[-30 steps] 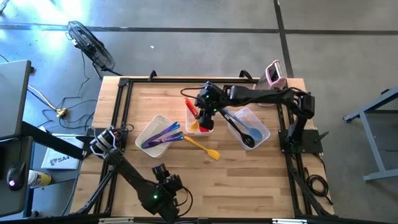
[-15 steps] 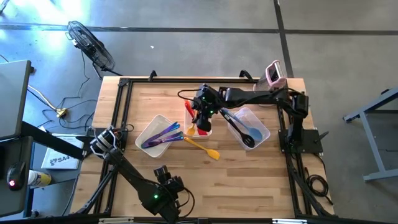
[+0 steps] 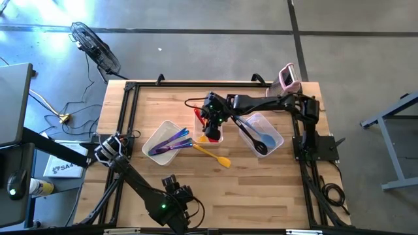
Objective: Pick & Place Kitchen Items
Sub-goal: Put the yellow spatula into the right white bin
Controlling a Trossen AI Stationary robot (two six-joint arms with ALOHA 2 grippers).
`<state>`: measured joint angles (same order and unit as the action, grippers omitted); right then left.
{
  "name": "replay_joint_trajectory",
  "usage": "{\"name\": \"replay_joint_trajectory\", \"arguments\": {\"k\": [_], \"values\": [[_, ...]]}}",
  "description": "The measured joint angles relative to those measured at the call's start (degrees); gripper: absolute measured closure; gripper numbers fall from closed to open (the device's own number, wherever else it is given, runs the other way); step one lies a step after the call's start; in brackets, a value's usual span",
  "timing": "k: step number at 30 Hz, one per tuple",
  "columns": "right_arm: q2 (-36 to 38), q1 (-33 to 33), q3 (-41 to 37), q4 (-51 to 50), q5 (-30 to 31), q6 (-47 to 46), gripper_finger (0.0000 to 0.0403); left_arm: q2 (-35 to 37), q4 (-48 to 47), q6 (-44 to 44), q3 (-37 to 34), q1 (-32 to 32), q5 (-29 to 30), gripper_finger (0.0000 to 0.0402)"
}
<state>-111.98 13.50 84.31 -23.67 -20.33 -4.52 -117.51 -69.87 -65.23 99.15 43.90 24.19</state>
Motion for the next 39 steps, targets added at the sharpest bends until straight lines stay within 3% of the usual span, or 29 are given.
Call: {"name": "replay_joint_trajectory", "arguments": {"k": [15,20,26,30,39], "values": [[0.0,0.0,0.0,-2.9,7.7,1.6,0.0292,0.0,1.0,-2.6,0.0,0.0,-2.4,0.0191],[0.1,-0.2,0.0,-4.0,10.1,0.6,0.0231,0.0,1.2,-2.6,0.0,0.0,-2.4,0.0191],[0.1,-1.1,0.0,-5.7,18.4,1.7,0.0135,0.0,1.1,-2.6,0.0,0.0,-2.2,0.0191],[0.1,-2.1,0.0,-5.6,18.8,2.7,0.0088,0.0,1.1,-2.6,0.0,0.0,-2.2,0.0191],[1.3,-3.1,0.0,-5.5,26.3,4.8,0.0047,0.0,1.6,-2.6,0.0,0.0,-0.2,0.0191]]}}
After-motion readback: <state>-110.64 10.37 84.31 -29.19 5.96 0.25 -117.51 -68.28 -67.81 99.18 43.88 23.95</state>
